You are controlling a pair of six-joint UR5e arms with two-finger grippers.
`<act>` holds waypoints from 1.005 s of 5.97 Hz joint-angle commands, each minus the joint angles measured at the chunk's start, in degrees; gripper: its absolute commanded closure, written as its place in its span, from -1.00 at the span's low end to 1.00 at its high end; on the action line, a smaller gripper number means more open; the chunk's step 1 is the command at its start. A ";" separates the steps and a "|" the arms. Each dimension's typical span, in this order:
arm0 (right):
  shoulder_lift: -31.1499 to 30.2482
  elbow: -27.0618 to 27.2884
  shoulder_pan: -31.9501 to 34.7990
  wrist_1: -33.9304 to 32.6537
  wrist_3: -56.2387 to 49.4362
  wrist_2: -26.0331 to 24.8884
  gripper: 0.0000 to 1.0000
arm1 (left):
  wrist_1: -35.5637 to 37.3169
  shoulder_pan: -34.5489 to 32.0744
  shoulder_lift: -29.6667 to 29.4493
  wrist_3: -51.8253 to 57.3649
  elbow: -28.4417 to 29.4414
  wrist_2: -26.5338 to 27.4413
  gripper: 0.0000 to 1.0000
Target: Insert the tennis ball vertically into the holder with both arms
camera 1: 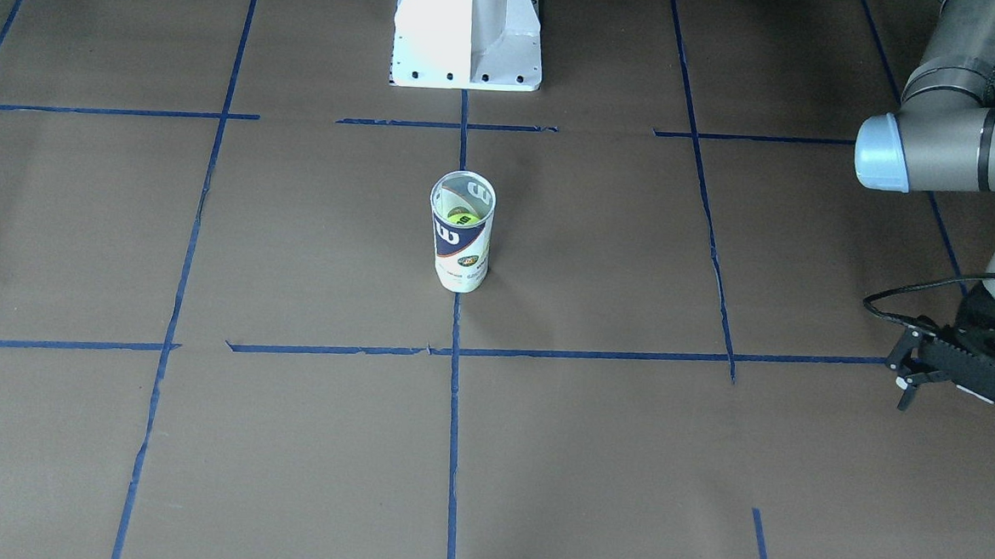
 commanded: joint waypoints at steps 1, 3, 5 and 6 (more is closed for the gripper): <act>0.33 -0.14 -0.17 0.02 3.36 -0.09 -1.00 | 14.06 -9.39 3.81 -0.03 0.07 -14.73 -1.00; 0.42 -0.05 -0.78 -0.06 5.41 -0.01 -1.00 | 21.42 -16.97 13.09 0.06 -1.67 -21.45 -1.00; 0.51 -0.05 -1.14 -0.06 5.50 0.08 -1.00 | 20.29 -19.36 20.69 0.40 -5.89 -22.27 -1.00; 0.33 -0.14 -1.14 0.02 5.15 0.08 -1.00 | 18.28 -19.55 21.93 0.50 -6.16 -21.92 -1.00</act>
